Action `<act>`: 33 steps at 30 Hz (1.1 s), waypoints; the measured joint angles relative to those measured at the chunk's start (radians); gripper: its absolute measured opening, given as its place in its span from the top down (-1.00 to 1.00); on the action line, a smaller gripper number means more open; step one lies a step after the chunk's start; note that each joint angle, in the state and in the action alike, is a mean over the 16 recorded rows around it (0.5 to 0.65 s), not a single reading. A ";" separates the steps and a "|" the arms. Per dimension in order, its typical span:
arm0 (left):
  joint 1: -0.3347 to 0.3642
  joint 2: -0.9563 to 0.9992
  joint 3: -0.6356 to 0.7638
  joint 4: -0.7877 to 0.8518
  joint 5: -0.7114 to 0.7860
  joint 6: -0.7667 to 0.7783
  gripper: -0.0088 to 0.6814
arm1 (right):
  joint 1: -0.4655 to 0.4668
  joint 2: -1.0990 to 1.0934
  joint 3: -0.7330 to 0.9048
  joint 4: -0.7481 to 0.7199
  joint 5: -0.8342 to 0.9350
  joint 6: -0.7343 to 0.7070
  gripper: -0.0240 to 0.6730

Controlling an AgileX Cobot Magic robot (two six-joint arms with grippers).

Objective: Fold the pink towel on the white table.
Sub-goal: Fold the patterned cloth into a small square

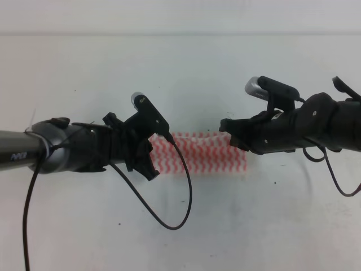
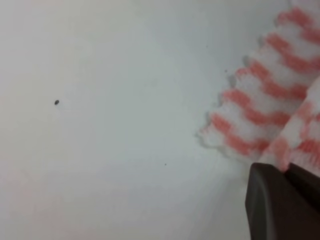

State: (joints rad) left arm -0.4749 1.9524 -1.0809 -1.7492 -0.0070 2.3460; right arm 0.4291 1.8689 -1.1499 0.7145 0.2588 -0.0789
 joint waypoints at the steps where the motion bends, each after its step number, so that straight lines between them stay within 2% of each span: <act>1: 0.000 0.000 0.000 0.000 0.001 0.000 0.98 | 0.000 0.000 0.000 0.000 0.000 0.000 0.98; 33: 0.001 -0.001 0.000 0.000 0.014 0.003 0.98 | 0.000 0.001 0.000 0.001 0.000 0.000 0.98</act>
State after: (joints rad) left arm -0.4735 1.9518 -1.0808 -1.7492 0.0069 2.3489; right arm 0.4294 1.8702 -1.1499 0.7156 0.2592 -0.0784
